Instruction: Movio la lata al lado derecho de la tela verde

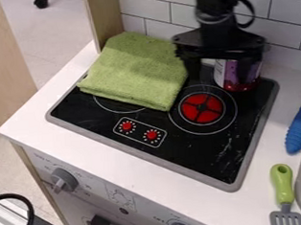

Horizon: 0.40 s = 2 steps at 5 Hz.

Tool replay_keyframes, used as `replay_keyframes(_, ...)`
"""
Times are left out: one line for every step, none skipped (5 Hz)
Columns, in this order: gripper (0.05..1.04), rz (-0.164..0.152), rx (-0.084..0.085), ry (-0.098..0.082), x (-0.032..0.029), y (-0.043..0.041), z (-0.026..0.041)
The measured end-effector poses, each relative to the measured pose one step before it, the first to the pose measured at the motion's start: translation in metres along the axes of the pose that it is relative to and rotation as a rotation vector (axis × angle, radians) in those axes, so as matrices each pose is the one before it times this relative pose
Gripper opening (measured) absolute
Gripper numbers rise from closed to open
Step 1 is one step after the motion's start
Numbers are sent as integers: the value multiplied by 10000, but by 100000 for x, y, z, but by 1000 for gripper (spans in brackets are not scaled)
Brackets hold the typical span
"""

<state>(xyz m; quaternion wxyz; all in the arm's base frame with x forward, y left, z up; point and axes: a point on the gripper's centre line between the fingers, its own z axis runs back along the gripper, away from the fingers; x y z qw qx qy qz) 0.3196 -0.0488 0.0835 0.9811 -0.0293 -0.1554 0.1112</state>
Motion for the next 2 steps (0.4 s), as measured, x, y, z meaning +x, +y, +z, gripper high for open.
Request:
replay_keyframes(997,-86,300,428,-849,2144,469)
replay_keyframes(997,527,526,-328,-260,3342,36)
